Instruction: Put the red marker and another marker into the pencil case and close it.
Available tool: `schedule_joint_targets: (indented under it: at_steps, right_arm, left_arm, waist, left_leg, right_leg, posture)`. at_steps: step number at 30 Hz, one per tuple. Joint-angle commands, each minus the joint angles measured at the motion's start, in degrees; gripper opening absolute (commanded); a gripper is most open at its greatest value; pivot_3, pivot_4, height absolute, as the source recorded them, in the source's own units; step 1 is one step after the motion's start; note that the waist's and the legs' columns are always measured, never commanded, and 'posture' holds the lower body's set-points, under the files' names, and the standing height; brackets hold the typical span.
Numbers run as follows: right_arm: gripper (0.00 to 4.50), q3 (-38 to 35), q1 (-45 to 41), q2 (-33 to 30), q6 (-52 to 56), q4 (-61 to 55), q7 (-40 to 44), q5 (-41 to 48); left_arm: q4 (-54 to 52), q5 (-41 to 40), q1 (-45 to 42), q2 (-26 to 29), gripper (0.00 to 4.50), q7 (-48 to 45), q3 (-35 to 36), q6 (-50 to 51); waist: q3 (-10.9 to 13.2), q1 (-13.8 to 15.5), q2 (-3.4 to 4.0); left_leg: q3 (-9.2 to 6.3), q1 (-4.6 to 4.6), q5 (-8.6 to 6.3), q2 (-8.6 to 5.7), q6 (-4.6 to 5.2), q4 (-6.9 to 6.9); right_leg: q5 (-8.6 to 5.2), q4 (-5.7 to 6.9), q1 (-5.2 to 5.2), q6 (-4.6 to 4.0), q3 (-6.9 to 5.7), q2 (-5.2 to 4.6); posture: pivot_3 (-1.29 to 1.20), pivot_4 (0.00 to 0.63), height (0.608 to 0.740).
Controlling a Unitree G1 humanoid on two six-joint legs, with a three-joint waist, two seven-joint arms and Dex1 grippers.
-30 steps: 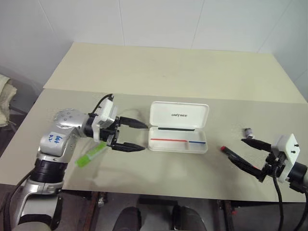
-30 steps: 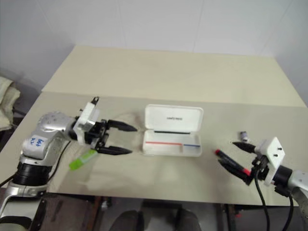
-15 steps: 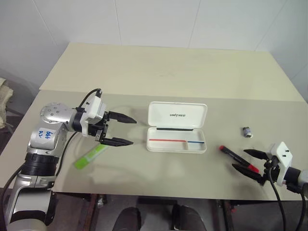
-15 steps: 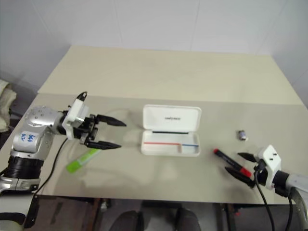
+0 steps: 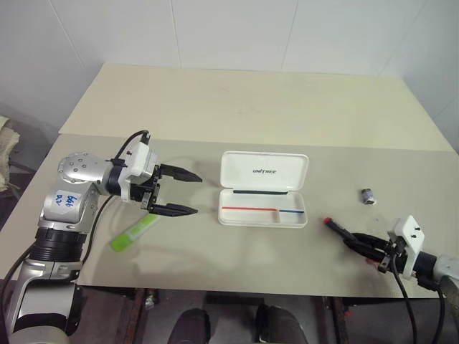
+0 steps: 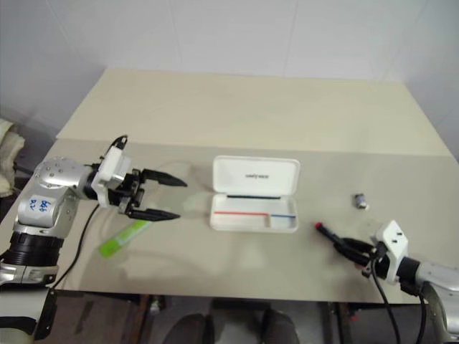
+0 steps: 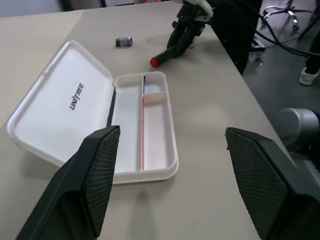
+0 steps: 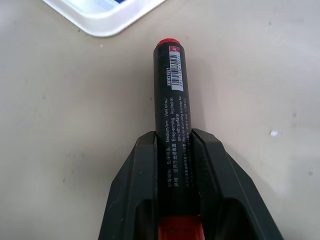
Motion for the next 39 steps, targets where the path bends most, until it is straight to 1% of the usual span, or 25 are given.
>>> schedule_joint_targets:
  at_steps: [1,5,7,10,15,17,20,26,32,37,39]
  right_arm:
    - [0.6,-1.23,-0.73,-0.71,-0.28,-2.57,-0.68,0.6]
    - [0.6,-2.33,-4.4,-2.65,1.03,-5.73,-0.44,2.13]
    - [0.6,-1.68,-6.92,-3.66,2.42,-7.97,0.17,3.23]
    - [0.6,1.35,-12.31,-4.94,4.42,-11.19,1.0,3.74]
    - [0.6,11.4,-25.43,-1.88,7.24,-10.83,2.47,2.5]
    - [0.6,14.45,-28.88,-0.53,6.75,-8.83,3.38,1.46]
    - [0.6,21.16,-35.94,2.74,1.4,-1.12,7.05,-3.08]
    - [0.6,28.17,-43.18,7.08,-8.49,12.28,11.82,-9.77]
    - [0.6,30.16,-47.51,11.18,-14.74,20.83,11.73,-13.79]
    - [0.6,30.45,-48.42,13.21,-16.58,23.05,10.68,-15.72]
    - [0.6,30.49,-48.38,13.78,-15.65,22.6,11.17,-15.41]
  left_arm:
    - [2.12,1.52,-0.06,0.21,3.62,1.5,1.38,-3.1]
    - [5.76,2.53,0.31,0.18,3.62,3.04,2.18,-6.11]
    - [6.51,2.68,0.7,0.39,3.62,3.39,2.4,-6.71]
    - [7.68,3.05,1.46,0.79,3.62,3.87,2.84,-7.74]
    - [7.05,3.38,2.96,0.49,3.62,5.48,3.38,-7.81]
    - [6.77,3.5,3.4,0.27,3.62,6.08,3.35,-7.89]
    - [5.7,3.55,4.6,-0.3,3.62,7.45,3.35,-7.75]
    - [3.43,3.29,6.67,-0.94,3.62,9.76,3.49,-7.17]
    - [0.05,2.76,9.45,-1.25,3.62,12.1,3.86,-6.05]
    - [-1.55,2.51,10.74,-1.5,3.62,13.31,3.91,-5.58]
    - [-1.8,2.48,10.84,-1.7,3.62,13.66,3.94,-5.39]
  waist:
    - [0.0,-0.01,0.0]
    - [0.01,-0.1,0.01]
    - [0.01,-0.1,0.01]
    - [0.04,-0.25,0.06]
    - [0.04,-0.26,0.05]
    - [0.04,-0.08,0.05]
    - [0.05,-0.06,0.05]
    - [0.06,-0.33,0.07]
    - [0.09,-1.09,0.11]
    - [0.1,-1.67,0.12]
    - [0.1,-1.65,0.13]
  left_leg:
    - [0.0,0.0,0.0,0.0,0.0,0.0]
    - [0.04,0.02,0.0,-0.01,0.0,0.01]
    - [0.01,0.02,0.0,0.01,0.0,0.01]
    - [0.02,0.01,0.0,0.01,0.0,0.01]
    - [0.01,0.0,0.0,0.02,0.0,0.0]
    - [0.02,-0.02,0.0,0.02,0.0,0.0]
    - [-0.03,-0.08,-0.01,-0.02,0.0,0.01]
    - [-0.03,-0.11,-0.02,-0.02,-0.02,-0.02]
    - [-0.02,-0.13,-0.02,-0.01,-0.03,-0.02]
    - [-0.03,-0.11,-0.01,0.02,-0.05,-0.01]
    - [-0.03,-0.1,-0.01,0.03,-0.06,-0.01]
  right_leg:
    - [0.0,0.0,0.0,0.0,0.0,0.0]
    - [0.01,0.0,0.0,0.01,0.03,0.0]
    - [0.01,0.02,-0.01,0.01,0.02,0.01]
    - [0.01,0.01,-0.03,0.01,0.02,0.0]
    - [0.01,0.02,-0.06,0.01,-0.01,0.01]
    - [0.01,0.02,-0.08,0.01,-0.01,0.01]
    - [0.01,0.07,-0.08,0.01,-0.07,-0.03]
    - [0.02,0.06,-0.13,0.02,-0.17,-0.04]
    - [0.02,0.06,-0.14,0.03,-0.21,-0.04]
    - [0.02,0.08,-0.14,0.02,-0.2,-0.03]
    - [0.02,0.09,-0.14,0.02,-0.2,-0.03]
  posture:
    - [0.0,0.15,0.74]
    - [0.0,0.15,0.74]
    - [0.0,0.15,0.74]
    - [0.0,0.15,0.74]
    - [0.0,0.15,0.74]
    - [0.0,0.15,0.74]
    - [0.0,0.15,0.74]
    - [0.0,0.15,0.74]
    - [0.0,0.15,0.74]
    - [0.0,0.15,0.74]
    - [0.0,0.15,0.74]
